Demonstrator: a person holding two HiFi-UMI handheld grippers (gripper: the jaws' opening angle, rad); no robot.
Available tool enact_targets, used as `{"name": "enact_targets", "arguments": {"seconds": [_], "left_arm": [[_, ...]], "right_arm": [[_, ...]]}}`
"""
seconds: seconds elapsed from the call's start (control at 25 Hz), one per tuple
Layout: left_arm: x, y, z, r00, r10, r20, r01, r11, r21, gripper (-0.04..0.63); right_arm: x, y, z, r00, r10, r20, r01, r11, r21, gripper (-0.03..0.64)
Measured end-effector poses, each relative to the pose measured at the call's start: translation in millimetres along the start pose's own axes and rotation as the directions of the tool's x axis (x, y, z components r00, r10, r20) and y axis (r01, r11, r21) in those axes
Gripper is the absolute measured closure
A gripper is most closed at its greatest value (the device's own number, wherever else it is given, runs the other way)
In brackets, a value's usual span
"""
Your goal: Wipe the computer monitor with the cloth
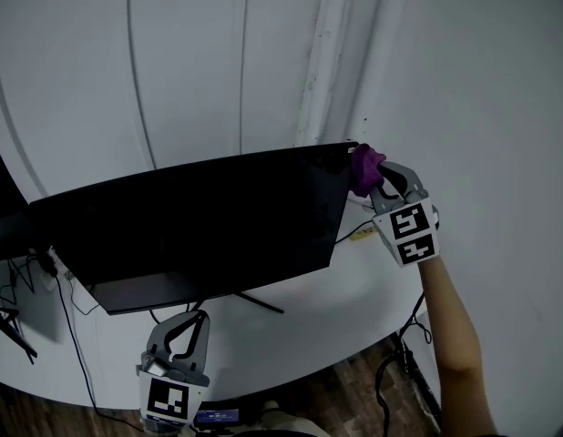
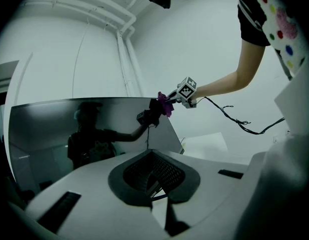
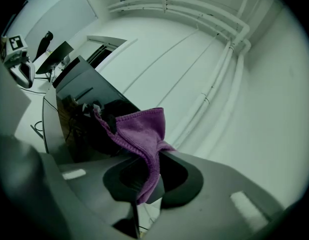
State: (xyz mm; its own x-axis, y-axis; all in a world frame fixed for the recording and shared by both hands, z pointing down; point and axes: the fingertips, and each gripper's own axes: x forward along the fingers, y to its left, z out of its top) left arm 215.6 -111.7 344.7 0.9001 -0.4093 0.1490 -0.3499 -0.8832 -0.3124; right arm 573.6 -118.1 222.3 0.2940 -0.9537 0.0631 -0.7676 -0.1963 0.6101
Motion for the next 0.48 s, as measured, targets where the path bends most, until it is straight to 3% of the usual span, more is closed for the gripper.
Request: {"name": "enact_targets", "arguments": {"seconds": [0.48], "left_arm": [[1,-2,-7,1.000,0.004,-0.029,-0.004,1.000,-0.007,0.591]], "right_arm": [[-2,27,-30,0.998,0.045,-0.037,-0.043,0.999,0.033,0.557]]}}
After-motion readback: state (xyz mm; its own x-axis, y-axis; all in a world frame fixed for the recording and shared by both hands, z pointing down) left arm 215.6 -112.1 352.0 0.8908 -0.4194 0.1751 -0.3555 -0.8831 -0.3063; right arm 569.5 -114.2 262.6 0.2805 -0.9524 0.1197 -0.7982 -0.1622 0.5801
